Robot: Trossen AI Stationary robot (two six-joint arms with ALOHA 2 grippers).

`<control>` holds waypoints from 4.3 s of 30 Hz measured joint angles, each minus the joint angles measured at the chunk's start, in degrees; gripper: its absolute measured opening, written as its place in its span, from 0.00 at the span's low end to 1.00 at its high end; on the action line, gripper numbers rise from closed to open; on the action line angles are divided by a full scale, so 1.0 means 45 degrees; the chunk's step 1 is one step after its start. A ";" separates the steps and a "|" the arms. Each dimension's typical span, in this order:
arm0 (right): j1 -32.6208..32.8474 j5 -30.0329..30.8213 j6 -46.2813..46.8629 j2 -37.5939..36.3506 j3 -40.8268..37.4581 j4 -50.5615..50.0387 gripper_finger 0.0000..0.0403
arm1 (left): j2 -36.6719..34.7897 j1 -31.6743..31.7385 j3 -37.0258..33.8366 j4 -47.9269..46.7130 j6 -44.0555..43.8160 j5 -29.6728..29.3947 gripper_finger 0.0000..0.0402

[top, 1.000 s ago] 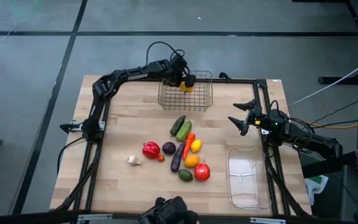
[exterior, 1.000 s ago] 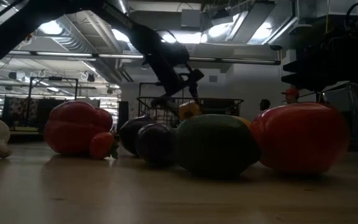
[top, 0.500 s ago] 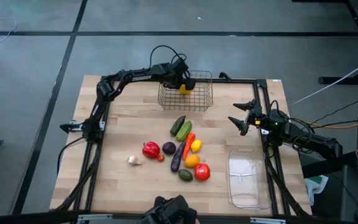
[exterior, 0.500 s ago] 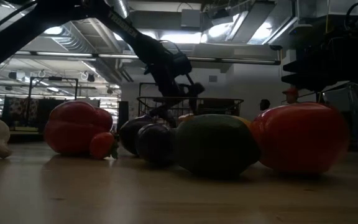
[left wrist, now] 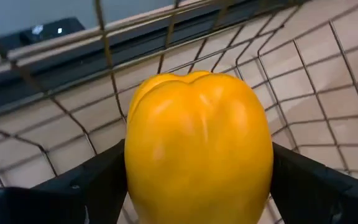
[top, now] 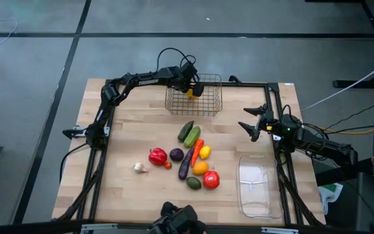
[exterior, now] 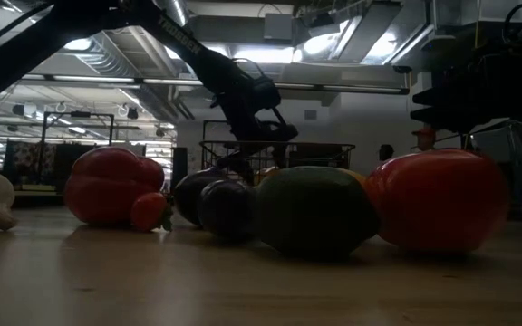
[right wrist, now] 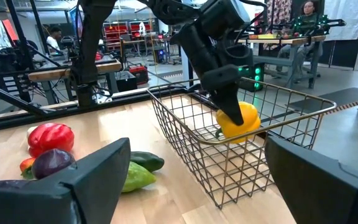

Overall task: Sort produce into baskets
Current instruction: Put the yellow bell pepper into the wire basket, then put the red bell pepper into the wire basket

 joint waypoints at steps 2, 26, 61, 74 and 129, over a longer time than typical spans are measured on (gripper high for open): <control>-0.0003 0.0001 0.0000 -0.0001 -0.0001 0.0000 0.92 | 0.0000 -0.0004 0.0000 -0.0003 0.0297 -0.0071 0.85; 0.0000 -0.0004 -0.0004 0.0000 -0.0002 0.0000 0.92 | -0.1282 -0.0363 0.0811 0.1335 0.3415 0.1349 0.97; 0.0001 -0.0004 -0.0001 0.0000 0.0001 0.0000 0.92 | -0.6033 -0.7249 0.0799 -1.0781 0.5669 -0.0031 0.97; -0.0004 -0.0001 -0.0005 -0.0003 0.0000 0.0000 0.92 | -0.6037 -0.9304 -0.1933 -1.0659 0.7301 -0.0671 0.97; 0.0000 -0.0003 0.0000 -0.0001 -0.0002 0.0000 0.92 | -0.6052 -0.9397 -0.7980 -0.4362 0.6388 -0.0630 0.89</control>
